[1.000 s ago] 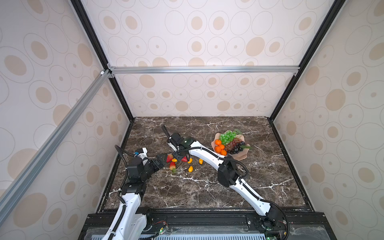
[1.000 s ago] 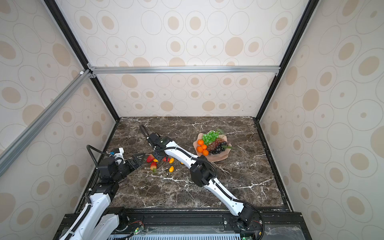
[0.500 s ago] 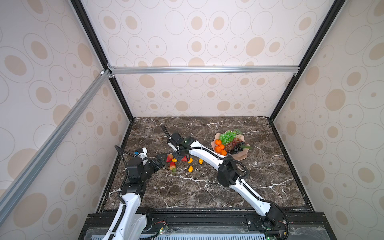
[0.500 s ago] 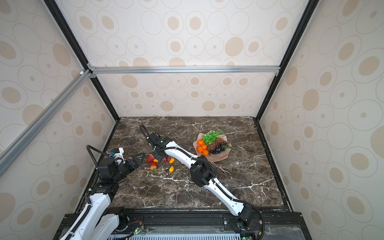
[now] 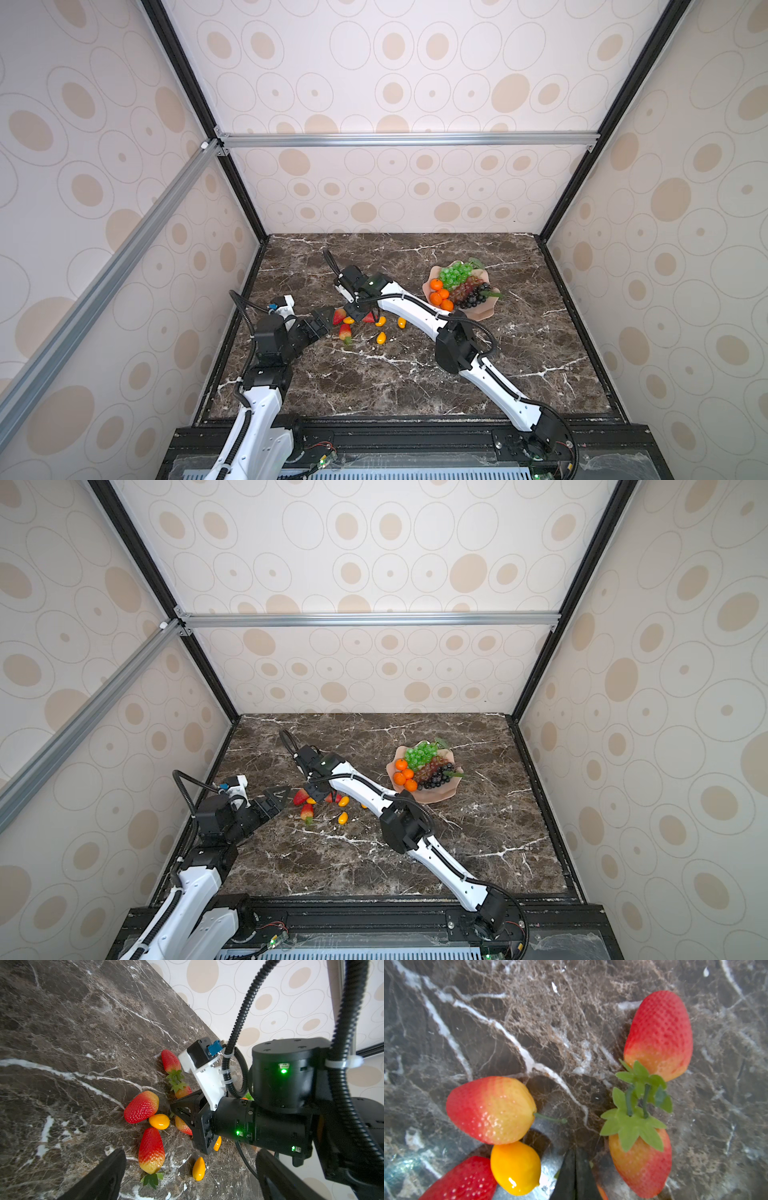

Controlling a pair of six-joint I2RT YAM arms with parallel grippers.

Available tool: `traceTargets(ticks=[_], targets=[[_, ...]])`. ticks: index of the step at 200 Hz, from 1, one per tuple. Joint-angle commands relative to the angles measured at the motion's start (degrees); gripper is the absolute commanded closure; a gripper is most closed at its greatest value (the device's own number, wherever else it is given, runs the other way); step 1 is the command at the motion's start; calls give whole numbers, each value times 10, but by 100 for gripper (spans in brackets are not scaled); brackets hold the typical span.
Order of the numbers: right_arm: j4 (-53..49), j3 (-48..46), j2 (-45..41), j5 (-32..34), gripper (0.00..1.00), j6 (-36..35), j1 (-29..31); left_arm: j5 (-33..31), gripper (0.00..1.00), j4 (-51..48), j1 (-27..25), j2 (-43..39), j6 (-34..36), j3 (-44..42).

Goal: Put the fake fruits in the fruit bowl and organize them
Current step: 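Close the right gripper on a red strawberry on the table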

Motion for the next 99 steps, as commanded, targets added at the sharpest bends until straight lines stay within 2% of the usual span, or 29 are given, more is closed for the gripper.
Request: traceTargets(ticks=[1, 37, 99], targets=[[-6, 1, -35, -4, 95, 5, -2, -3, 2, 5, 4, -10, -1, 4], [-2, 0, -43, -10, 100, 11, -3, -8, 2, -7, 5, -14, 8, 10], [4, -4, -68, -25, 100, 21, -8, 9, 2, -4, 5, -12, 25, 22]])
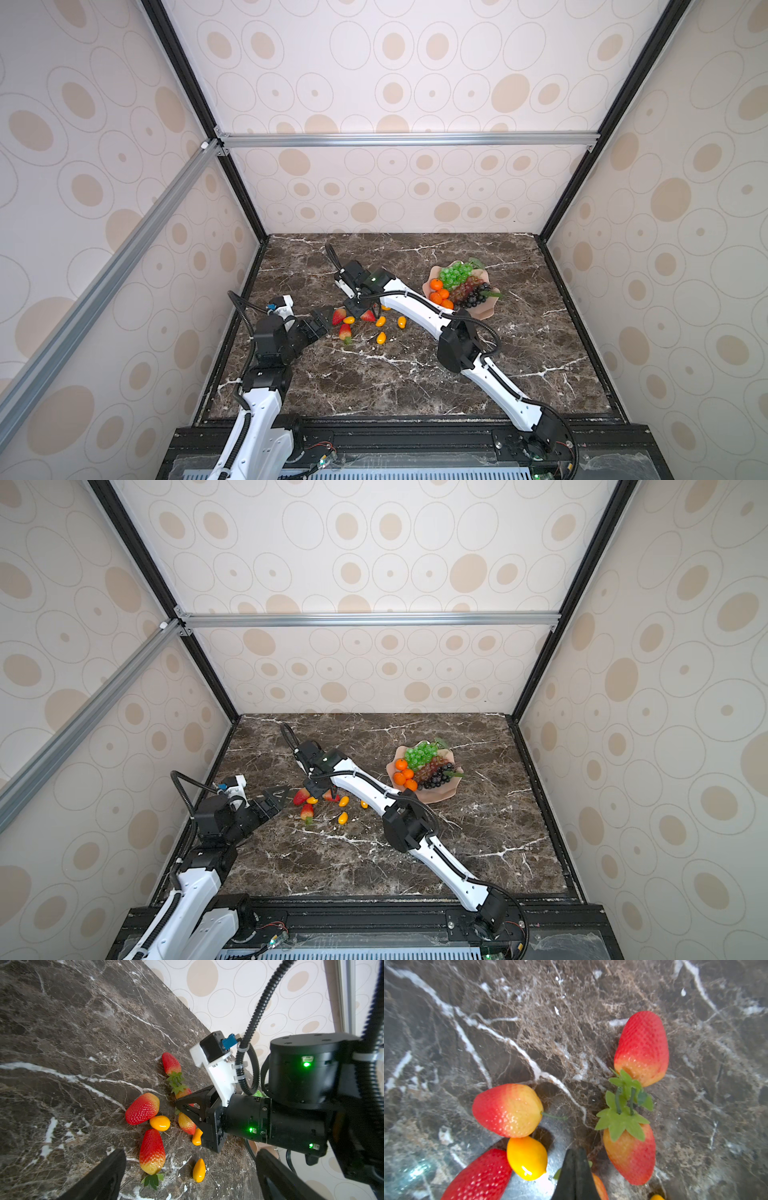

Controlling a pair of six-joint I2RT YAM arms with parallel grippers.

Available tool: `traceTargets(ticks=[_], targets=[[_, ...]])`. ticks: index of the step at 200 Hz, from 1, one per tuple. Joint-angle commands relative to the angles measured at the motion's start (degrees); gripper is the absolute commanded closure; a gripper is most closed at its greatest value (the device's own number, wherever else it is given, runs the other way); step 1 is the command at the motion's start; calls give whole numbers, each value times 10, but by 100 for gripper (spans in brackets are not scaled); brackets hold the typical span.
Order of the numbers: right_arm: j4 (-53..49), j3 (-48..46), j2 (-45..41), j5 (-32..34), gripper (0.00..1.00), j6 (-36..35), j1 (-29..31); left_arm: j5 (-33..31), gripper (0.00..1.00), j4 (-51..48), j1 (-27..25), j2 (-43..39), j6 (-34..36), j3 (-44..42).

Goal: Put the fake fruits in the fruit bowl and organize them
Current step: 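Close the right gripper on a red strawberry on the table, then lift the strawberry with the right gripper and carry it over the pink bowl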

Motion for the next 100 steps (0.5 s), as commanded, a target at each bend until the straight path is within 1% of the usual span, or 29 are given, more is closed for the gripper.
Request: traceTargets(ticks=[1, 42, 77, 100], targets=[[0, -4, -47, -9, 100, 9, -2, 16, 2, 2, 4, -1, 19, 22], [20, -37, -90, -23, 100, 23, -8, 43, 2, 17, 4, 5, 43, 42], [23, -59, -129, -23, 100, 24, -12, 56, 2, 36, -2, 12, 39, 46], [29, -96, -167, -12, 100, 24, -16, 66, 2, 78, -18, 13, 29, 37]])
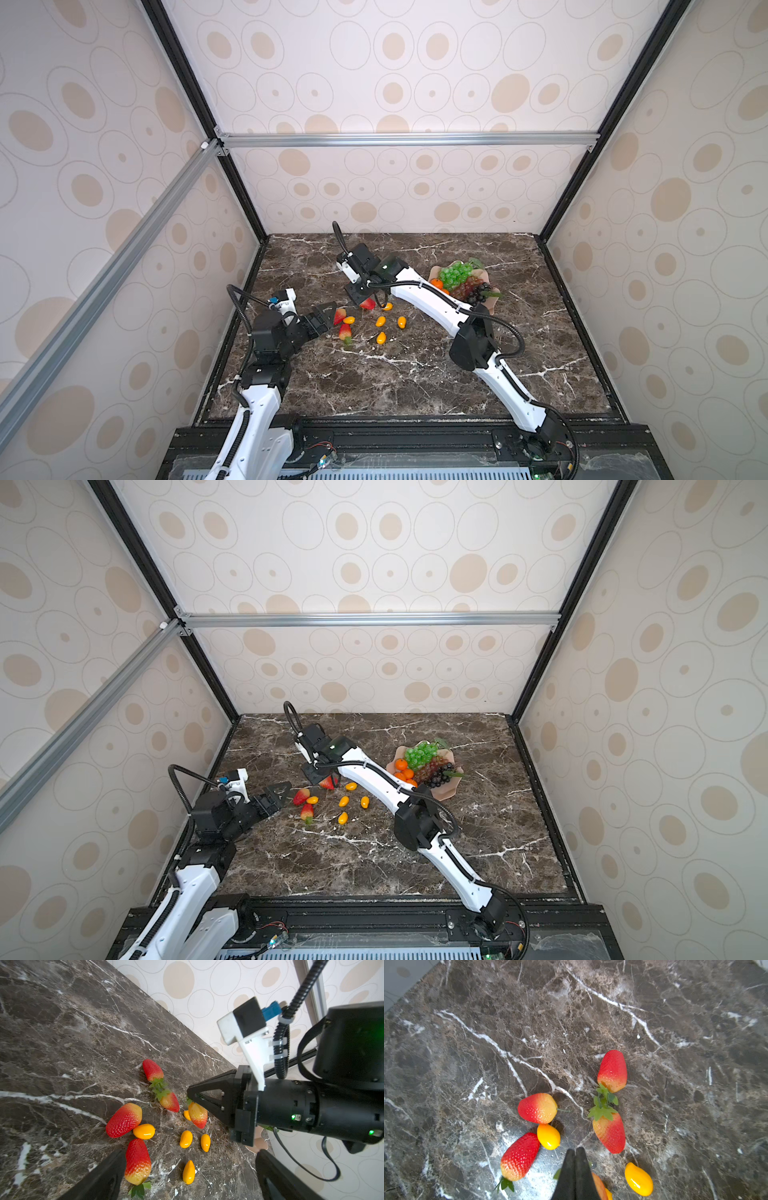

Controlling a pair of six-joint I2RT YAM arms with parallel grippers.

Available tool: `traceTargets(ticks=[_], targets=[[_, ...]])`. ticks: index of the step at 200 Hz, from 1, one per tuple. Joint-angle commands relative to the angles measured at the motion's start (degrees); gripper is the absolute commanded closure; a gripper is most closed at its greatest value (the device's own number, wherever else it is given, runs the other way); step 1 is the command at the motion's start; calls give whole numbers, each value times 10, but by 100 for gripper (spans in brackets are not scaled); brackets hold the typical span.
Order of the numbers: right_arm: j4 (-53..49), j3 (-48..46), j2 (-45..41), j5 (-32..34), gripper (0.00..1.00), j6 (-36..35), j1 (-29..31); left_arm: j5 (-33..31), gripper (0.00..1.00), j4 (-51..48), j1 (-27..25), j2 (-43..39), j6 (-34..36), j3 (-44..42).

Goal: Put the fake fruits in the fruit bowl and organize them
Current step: 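Lift the strawberry with the right gripper and carry it over the pink bowl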

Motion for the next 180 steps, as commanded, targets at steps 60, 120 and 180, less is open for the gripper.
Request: traceTargets(ticks=[60, 120, 180], targets=[[51, -230, -199, 37, 100, 5, -17, -14, 2, 180, -113, 51, -26, 17], [92, -437, -348, 68, 100, 30, -62, -50, 2, 259, -235, 157, -28, 58], [67, -568, -450, 106, 100, 23, -142, -84, 2, 290, -343, 263, 5, 126]])
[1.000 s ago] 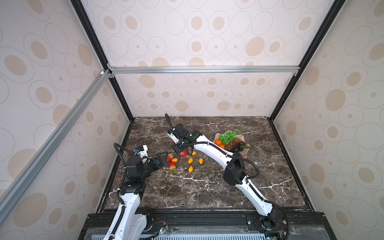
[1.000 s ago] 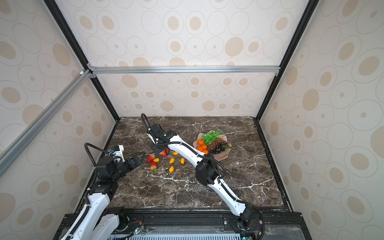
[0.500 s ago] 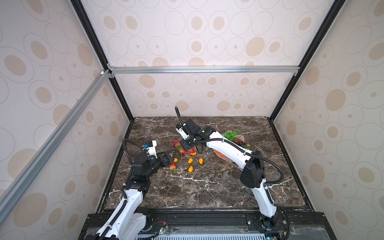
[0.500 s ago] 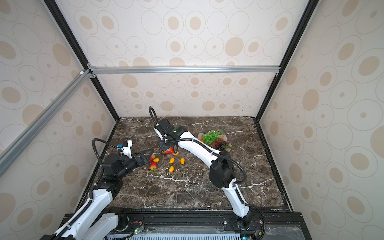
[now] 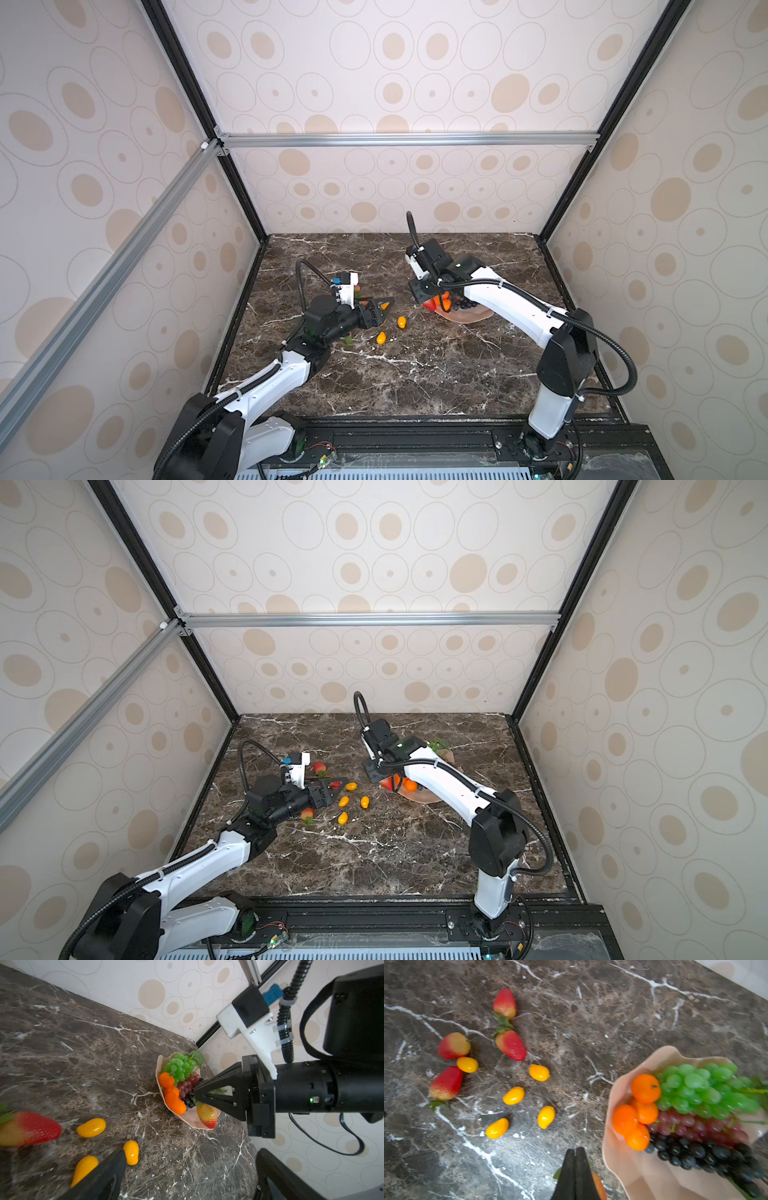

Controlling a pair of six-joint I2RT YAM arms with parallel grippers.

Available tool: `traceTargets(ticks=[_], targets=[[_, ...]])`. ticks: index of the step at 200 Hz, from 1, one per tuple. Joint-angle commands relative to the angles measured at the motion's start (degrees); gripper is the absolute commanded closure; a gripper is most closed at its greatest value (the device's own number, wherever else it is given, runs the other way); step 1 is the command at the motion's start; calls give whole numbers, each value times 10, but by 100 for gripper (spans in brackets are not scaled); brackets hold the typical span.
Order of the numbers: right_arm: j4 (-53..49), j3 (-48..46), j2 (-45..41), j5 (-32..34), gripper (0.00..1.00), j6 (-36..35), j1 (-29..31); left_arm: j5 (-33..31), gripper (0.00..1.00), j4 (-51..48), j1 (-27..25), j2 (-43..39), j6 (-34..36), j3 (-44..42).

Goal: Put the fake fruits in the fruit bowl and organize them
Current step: 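Lift the strawberry with the right gripper and carry it over the pink bowl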

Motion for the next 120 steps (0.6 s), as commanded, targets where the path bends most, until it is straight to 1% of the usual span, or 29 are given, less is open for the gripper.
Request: traceTargets(ticks=[1, 28, 59, 84, 99, 120], targets=[[-21, -35, -38, 29, 100, -3, -26, -18, 2, 44, -36, 33, 23, 46], [-39, -67, -61, 44, 100, -31, -60, -30, 2, 45, -78, 82, 41, 87], [-61, -77, -64, 51, 100, -74, -87, -34, 2, 50, -111, 138, 45, 128], [-71, -79, -58, 78, 100, -124, -93, -33, 2, 67, -129, 171, 38, 145], [-70, -76, -51, 99, 100, -136, -98, -28, 2, 77, -135, 185, 31, 152], [-59, -75, -41, 111, 100, -156, -107, -23, 2, 83, -142, 200, 27, 157]])
